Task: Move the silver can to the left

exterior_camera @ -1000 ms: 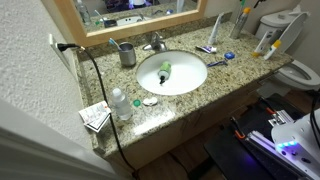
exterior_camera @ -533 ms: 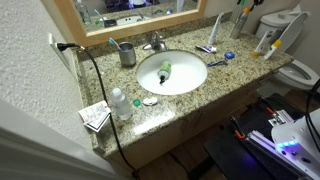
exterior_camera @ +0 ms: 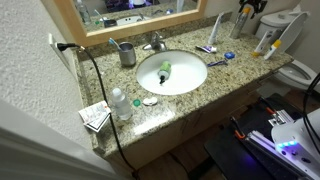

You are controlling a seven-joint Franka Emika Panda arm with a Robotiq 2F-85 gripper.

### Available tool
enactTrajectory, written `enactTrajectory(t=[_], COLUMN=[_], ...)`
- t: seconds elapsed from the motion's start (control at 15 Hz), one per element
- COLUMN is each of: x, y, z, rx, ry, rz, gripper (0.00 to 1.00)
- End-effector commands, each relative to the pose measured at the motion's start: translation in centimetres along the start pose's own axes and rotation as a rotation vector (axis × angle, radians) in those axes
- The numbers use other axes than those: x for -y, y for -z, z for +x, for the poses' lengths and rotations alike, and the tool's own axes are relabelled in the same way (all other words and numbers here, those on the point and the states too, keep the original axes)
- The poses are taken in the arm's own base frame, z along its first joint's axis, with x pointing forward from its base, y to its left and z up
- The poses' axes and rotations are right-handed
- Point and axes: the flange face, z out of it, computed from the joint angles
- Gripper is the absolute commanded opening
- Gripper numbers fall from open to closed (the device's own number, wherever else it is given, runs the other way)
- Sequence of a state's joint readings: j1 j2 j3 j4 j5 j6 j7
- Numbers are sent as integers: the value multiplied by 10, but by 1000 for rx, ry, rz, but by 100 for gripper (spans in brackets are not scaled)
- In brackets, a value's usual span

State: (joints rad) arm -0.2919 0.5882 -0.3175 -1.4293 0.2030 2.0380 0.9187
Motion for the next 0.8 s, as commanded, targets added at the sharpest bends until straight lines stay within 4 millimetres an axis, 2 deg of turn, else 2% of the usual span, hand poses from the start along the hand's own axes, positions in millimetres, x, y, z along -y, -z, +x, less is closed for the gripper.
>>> enactTrajectory(t=[0.0,0.47,0.67,0.73], x=[0,1,4,3], y=[-1,-6,-3,-4], z=[2,-3,-5,-5], rx=[0,81,46,50], ry=[-2,-38,-21,-12], rz=[-2,21,18,12], gripper=[100,100,98,73])
